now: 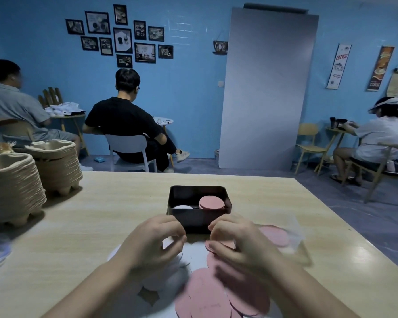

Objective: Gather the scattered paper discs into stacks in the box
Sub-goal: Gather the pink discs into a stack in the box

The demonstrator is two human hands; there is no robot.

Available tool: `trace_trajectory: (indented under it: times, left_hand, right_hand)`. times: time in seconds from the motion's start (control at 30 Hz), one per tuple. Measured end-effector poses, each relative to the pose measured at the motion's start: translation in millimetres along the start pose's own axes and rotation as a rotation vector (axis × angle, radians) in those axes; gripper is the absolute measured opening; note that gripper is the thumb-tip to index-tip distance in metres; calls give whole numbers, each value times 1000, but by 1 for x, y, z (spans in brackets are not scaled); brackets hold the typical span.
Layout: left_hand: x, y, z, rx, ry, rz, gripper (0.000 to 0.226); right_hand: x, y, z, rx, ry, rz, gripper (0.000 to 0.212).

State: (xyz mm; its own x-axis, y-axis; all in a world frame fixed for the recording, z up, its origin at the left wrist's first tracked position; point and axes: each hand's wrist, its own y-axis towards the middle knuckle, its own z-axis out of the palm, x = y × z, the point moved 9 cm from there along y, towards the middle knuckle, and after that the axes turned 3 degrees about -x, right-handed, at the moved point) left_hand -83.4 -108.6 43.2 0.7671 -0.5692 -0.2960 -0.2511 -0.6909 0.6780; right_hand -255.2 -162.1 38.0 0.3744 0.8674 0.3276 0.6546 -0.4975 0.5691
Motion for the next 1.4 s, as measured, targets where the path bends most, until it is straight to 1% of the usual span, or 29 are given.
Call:
trace_trajectory:
  times: [0.17,0.3,0.43,0.47,0.53,0.63,0.73,0.83,0.97,1.03,1.13,1.2,1.3,1.4]
  left_hand:
    - [-16,-30,4,45,-87,-70,12]
    - [-31,-48,9,92,-64,-103,8]
    - [-33,-56,13,182,25,-193,27]
    - [-37,-59,14,205,44,-195,31]
    - [-47,-65,16,230,67,-199,36]
    - [-54,-78,19,227,100,-224,31]
    - [-56,-93,20,228,87,-233,31]
    - [-55,-95,14,200,36,-224,28]
    - [-51,-86,14,269,4,-198,30]
    - [-50,-82,15,306,15,-213,37]
    - [-50,-79,21,352,73,-205,57]
    - [-49,-77,25,362,121,-203,65]
    - [-43,-69,34,353,141,-229,70]
    - [-38,-60,40,338,113,-249,73]
  right_hand:
    - [11,-39,17,123,17,50,12]
    - [25,-60,18,115,36,75,12]
    - [33,-73,19,136,42,105,11]
    - [36,-76,20,143,44,108,14]
    - [41,-81,24,160,39,123,27]
    - [48,-88,29,200,2,139,52]
    - [50,-90,30,211,-41,138,61]
    - [48,-88,29,203,-36,168,60]
    - [46,-87,27,189,-9,182,60]
    - [44,-84,24,176,15,187,59]
    - [39,-81,18,163,34,190,59]
    - [34,-80,15,154,50,203,58]
    - [26,-77,8,115,67,229,55]
    - [18,-76,5,101,43,232,54]
